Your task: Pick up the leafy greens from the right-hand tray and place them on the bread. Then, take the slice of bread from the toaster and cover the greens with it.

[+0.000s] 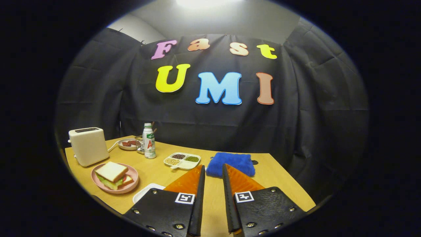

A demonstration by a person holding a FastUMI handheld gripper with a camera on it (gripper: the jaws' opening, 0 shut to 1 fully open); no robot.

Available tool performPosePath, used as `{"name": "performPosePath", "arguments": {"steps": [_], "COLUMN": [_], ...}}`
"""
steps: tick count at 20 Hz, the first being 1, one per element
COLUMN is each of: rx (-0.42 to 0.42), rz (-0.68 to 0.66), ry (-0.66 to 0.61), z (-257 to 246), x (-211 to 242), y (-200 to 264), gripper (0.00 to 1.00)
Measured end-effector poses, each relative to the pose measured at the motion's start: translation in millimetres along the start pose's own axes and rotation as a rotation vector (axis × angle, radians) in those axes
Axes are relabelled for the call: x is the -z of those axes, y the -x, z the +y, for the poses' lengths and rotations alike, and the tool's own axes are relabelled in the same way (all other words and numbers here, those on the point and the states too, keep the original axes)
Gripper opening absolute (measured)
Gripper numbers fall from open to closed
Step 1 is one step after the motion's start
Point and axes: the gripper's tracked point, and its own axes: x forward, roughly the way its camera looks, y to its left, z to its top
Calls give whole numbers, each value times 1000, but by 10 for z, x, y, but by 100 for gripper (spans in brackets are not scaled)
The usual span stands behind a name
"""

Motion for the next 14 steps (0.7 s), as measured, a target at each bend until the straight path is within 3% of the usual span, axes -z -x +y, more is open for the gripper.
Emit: {"name": "performPosePath", "arguments": {"steps": [6, 14], "rx": [36, 191], "rz": [-37, -192], "ry": [-197, -32], "z": [-899, -2357], "x": [-17, 15], "y": [222, 577], "gripper": [30, 32]}}
